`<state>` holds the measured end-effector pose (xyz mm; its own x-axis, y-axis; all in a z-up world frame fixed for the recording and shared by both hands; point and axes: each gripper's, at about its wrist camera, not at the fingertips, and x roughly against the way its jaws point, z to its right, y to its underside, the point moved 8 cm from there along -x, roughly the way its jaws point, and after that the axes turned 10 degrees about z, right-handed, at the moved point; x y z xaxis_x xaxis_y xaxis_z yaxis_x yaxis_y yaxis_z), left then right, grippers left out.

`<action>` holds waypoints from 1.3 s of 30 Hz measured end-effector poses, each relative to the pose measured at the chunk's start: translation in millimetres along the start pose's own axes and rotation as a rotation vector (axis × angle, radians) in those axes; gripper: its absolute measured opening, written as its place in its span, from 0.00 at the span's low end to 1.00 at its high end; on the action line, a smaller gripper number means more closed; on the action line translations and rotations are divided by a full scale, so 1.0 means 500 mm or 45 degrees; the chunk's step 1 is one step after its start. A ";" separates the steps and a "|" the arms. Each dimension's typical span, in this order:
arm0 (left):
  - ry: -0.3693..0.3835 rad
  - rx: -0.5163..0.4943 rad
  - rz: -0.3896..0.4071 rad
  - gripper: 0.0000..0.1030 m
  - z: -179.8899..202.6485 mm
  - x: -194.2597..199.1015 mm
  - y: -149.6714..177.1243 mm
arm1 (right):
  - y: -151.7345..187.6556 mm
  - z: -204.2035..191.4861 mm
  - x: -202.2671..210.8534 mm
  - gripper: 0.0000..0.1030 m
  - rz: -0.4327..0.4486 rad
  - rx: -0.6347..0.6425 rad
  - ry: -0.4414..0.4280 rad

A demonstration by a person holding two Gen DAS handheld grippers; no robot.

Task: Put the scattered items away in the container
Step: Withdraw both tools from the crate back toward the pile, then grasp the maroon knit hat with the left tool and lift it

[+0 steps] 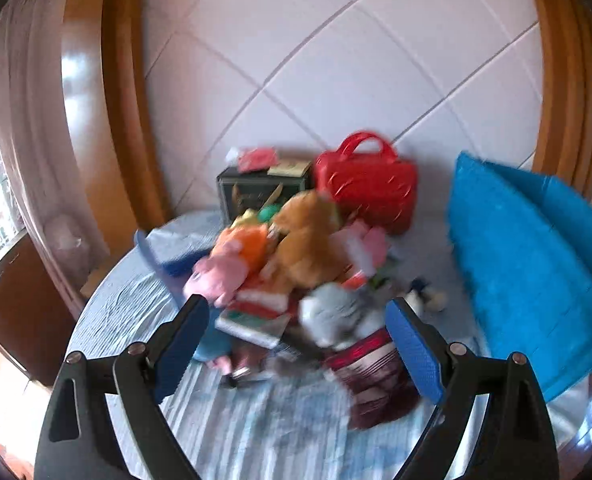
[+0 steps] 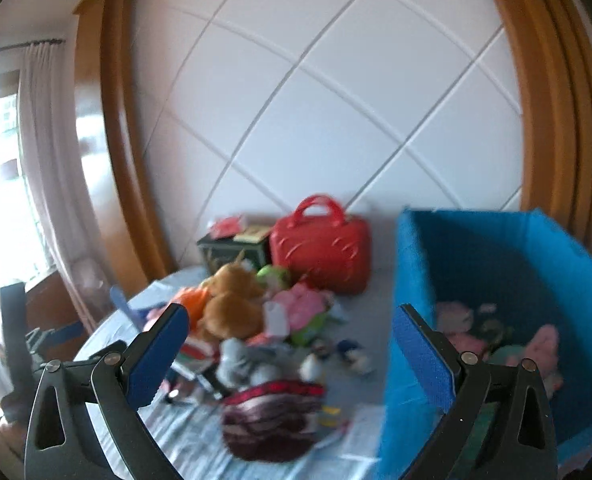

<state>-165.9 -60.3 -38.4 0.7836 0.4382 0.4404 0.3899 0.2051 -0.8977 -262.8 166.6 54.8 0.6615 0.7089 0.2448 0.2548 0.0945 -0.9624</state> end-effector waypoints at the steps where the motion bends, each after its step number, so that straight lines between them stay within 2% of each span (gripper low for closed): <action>1: 0.010 0.001 -0.027 0.88 -0.010 -0.009 0.015 | 0.023 -0.022 -0.016 1.00 -0.042 0.000 -0.002; 6: 0.064 0.019 -0.133 0.88 -0.014 -0.065 0.098 | 0.124 -0.053 -0.086 1.00 -0.211 0.024 0.048; 9: 0.116 0.031 -0.207 0.88 0.019 -0.100 0.147 | 0.173 -0.044 -0.106 1.00 -0.275 0.011 0.043; 16: 0.169 0.037 -0.346 0.88 0.106 -0.174 0.273 | 0.314 -0.008 -0.153 1.00 -0.417 -0.051 0.000; 20: 0.214 -0.029 -0.377 0.88 0.155 -0.198 0.343 | 0.402 0.008 -0.173 1.00 -0.470 -0.087 0.013; 26: 0.265 -0.107 -0.359 0.88 0.220 -0.271 0.410 | 0.497 0.033 -0.167 1.00 -0.454 -0.135 0.071; 27: 0.266 -0.113 -0.357 0.80 0.226 -0.288 0.420 | 0.512 0.037 -0.168 1.00 -0.463 -0.138 0.085; 28: 0.265 -0.120 -0.351 0.58 0.230 -0.301 0.427 | 0.528 0.043 -0.167 1.00 -0.470 -0.144 0.107; 29: 0.280 -0.124 -0.354 0.45 0.234 -0.315 0.435 | 0.544 0.048 -0.165 1.00 -0.471 -0.149 0.121; 30: 0.300 -0.122 -0.360 0.25 0.238 -0.322 0.440 | 0.560 0.053 -0.165 1.00 -0.475 -0.150 0.138; 31: 0.311 -0.116 -0.360 0.20 0.237 -0.326 0.442 | 0.571 0.058 -0.167 1.00 -0.482 -0.151 0.159; 34: 0.321 -0.101 -0.299 0.14 0.210 -0.309 0.429 | 0.602 0.071 -0.175 1.00 -0.526 -0.193 0.200; 39: 0.199 -0.087 -0.229 0.13 0.088 -0.250 0.382 | 0.615 0.070 -0.186 0.99 -0.597 -0.247 0.237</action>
<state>-210.5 -37.5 -265.5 0.7619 0.2581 0.5941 0.5576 0.2052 -0.8043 -270.7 154.2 -267.8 0.5547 0.4839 0.6769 0.6671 0.2276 -0.7094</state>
